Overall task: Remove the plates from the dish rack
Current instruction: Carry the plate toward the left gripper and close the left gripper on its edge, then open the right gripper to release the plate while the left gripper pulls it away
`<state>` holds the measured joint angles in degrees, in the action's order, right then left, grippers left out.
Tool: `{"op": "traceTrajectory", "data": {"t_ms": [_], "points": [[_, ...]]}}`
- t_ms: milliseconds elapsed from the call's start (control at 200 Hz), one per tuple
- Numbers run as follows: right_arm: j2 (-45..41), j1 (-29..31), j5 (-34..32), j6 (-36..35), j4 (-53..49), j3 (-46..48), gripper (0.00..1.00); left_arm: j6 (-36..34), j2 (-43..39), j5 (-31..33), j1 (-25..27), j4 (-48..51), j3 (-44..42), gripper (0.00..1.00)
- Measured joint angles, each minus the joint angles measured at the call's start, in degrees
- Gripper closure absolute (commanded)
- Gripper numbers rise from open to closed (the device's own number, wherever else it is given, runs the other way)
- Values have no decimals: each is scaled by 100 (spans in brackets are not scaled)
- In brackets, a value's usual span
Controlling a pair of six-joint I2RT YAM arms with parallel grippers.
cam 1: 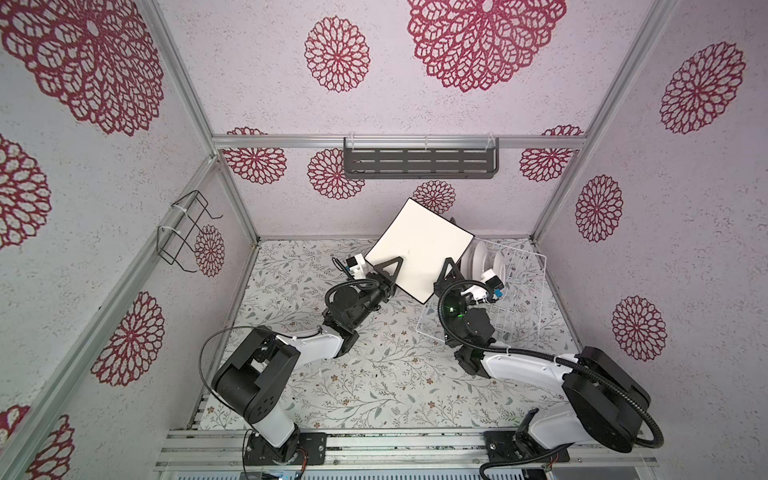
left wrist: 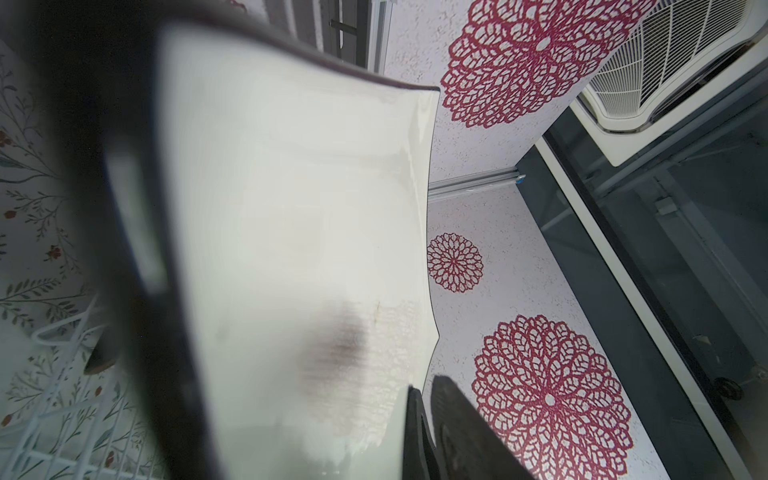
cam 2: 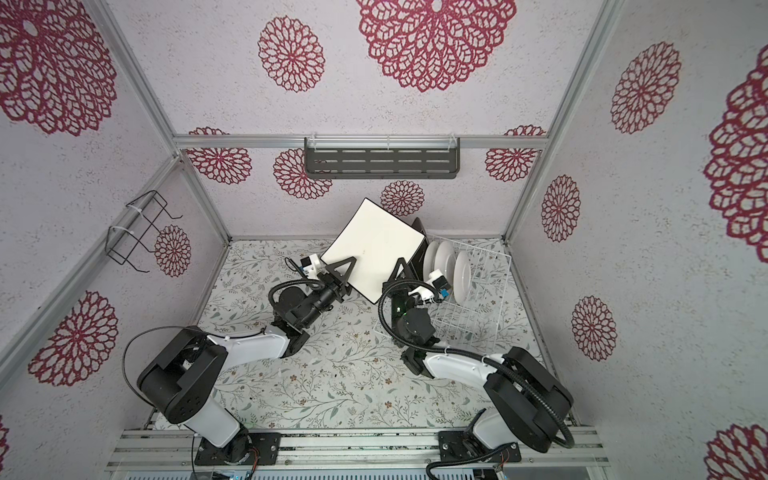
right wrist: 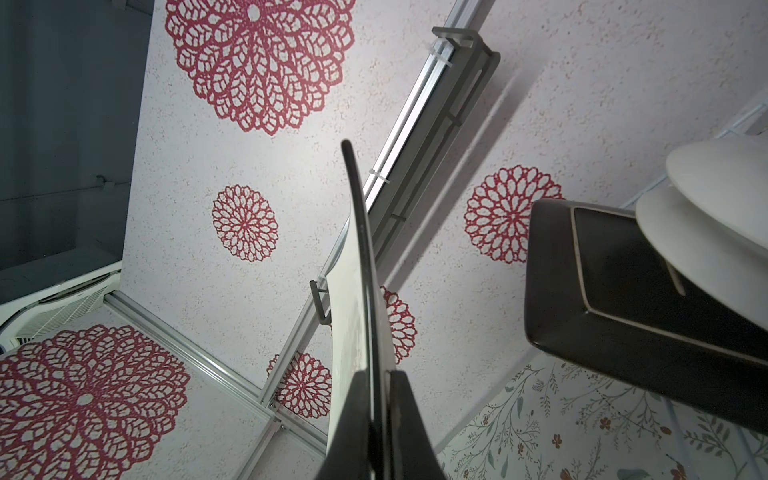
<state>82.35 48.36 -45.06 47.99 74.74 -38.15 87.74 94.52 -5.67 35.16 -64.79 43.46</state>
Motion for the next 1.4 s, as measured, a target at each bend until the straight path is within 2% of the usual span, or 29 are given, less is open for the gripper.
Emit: {"op": "traceTrajectory", "data": {"t_ms": [205, 656, 751, 836, 876, 936, 1071, 1126, 1266, 1396], "points": [[96, 28, -24, -37, 46, -131, 100, 28, 0, 17, 0, -81, 0, 54], [129, 46, -24, -17, 142, -201, 100, 87, 2, 37, 0, -129, -22, 83], [90, 44, -50, 168, 2, -247, 100, 122, 2, 44, -7, -308, -26, 89], [-46, 46, -39, 229, -354, -345, 100, 164, 2, 59, -7, -380, -28, 100], [-111, 44, -33, 260, -522, -376, 100, 181, 2, 57, -9, -426, -35, 100], [-212, 44, -31, 291, -715, -387, 92, 201, 2, 37, -11, -483, -39, 100], [-411, 46, 35, 332, -1084, -387, 60, 278, 2, 7, -44, -566, -74, 100], [-487, 57, 83, 356, -1237, -391, 51, 317, 26, -15, -52, -551, -116, 100], [-553, 57, 101, 398, -1513, -385, 43, 339, 35, -70, -87, -367, -146, 100], [-636, 57, 94, 496, -1657, -317, 25, 269, -39, -87, -98, -140, -192, 100]]}}
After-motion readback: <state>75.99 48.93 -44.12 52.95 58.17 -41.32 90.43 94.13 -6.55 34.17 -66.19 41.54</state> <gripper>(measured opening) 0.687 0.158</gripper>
